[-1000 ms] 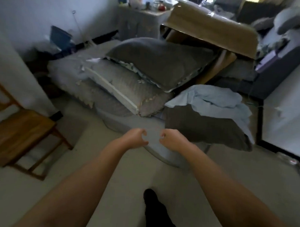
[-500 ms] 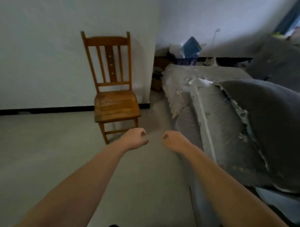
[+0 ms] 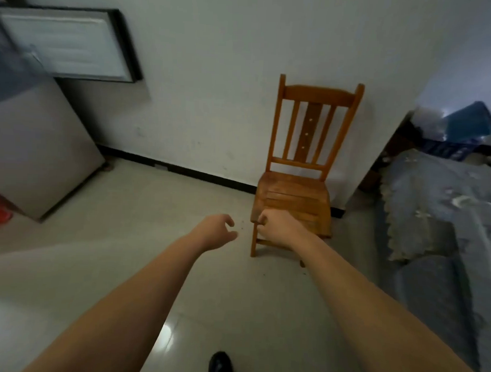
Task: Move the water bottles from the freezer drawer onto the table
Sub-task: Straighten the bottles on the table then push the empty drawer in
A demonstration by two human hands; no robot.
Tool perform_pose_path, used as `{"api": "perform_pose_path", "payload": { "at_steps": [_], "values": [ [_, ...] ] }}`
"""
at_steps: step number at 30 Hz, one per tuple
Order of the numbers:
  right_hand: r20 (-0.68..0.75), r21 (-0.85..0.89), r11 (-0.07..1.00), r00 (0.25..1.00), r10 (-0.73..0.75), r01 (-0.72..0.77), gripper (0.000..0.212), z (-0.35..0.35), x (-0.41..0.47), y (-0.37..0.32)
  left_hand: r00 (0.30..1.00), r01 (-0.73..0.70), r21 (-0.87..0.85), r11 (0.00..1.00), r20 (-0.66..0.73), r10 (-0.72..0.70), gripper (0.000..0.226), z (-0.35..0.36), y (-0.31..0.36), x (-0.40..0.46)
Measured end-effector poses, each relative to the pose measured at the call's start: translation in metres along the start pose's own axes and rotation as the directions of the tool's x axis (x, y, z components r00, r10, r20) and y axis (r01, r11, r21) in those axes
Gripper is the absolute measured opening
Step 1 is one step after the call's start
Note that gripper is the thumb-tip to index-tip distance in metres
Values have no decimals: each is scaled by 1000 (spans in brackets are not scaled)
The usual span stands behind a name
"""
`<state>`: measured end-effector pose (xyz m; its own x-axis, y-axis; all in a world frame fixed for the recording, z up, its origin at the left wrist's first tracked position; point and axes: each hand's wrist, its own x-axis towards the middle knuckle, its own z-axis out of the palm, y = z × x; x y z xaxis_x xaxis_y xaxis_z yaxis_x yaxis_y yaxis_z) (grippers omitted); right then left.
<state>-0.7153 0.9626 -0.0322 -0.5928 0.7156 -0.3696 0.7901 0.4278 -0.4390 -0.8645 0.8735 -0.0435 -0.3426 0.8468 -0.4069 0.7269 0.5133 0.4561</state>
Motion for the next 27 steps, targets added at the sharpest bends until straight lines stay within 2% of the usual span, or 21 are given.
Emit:
{"api": "perform_pose_path", "payload": {
  "at_steps": [4,14,23,27],
  "values": [
    [9,-28,999,999,-39,39,34,-13,53,-50,998,13,-6,1000,-58,-14,42,-52,-31,39],
    [107,-156,960,971,-216,231,35,-19,188,-155,978,146,-110,983,-136,-160,40,-129,-123,114],
    [175,-197,918,933,-314,345,34,-46,342,-227,937,254,-215,943,-186,-295,38,-213,-175,223],
    [202,-191,895,908,-367,404,33,-59,410,-269,894,291,-322,901,-246,-376,37,-261,-198,266]
  ]
}}
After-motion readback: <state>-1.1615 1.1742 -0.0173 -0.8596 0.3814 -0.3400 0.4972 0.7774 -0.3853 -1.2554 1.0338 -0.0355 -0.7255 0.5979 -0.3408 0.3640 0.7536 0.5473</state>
